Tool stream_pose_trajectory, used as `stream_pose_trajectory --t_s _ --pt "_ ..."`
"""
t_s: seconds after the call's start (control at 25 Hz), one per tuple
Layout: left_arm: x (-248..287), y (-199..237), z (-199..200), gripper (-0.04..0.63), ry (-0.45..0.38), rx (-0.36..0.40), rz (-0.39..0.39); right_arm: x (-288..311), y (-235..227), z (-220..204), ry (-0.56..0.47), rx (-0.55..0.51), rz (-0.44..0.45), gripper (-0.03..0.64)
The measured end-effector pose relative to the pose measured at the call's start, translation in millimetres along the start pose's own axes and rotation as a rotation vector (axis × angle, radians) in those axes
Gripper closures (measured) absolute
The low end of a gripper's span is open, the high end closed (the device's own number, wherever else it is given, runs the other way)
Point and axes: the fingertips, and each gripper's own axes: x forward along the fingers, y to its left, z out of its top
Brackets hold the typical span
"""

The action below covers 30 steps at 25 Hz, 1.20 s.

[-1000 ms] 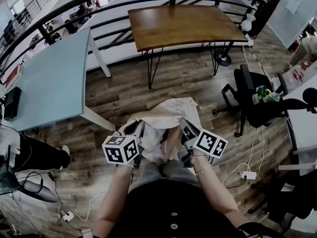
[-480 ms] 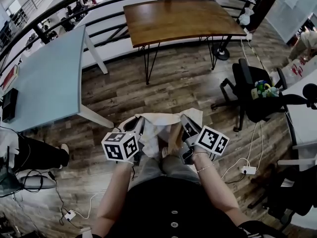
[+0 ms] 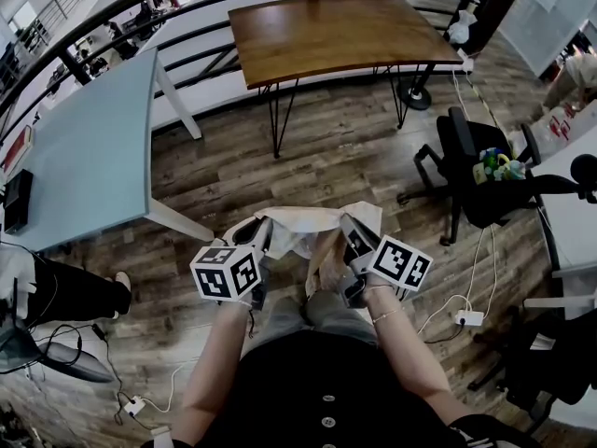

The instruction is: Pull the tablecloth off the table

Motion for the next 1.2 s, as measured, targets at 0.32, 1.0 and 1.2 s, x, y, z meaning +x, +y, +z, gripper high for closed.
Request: stream_pose_trajectory --t_s 0.32,1.0,1.2 --pt "0.6 3.0 1.9 0.575 0.0 -0.004 -0.002 4.6 2.3 0.5 0.002 -0.004 0.007 0.589" --pt "-2.8 6.3 -2.2 0.575 0.011 -0.018 -0.017 3.2 1.8 -7.1 0.006 -0.013 -0.001 0.589" --pt "-4.7 6.3 -1.1 0.575 0.009 -0.028 -0.022 2.6 3.1 -7.7 0.011 -0.018 -0.007 0.59"
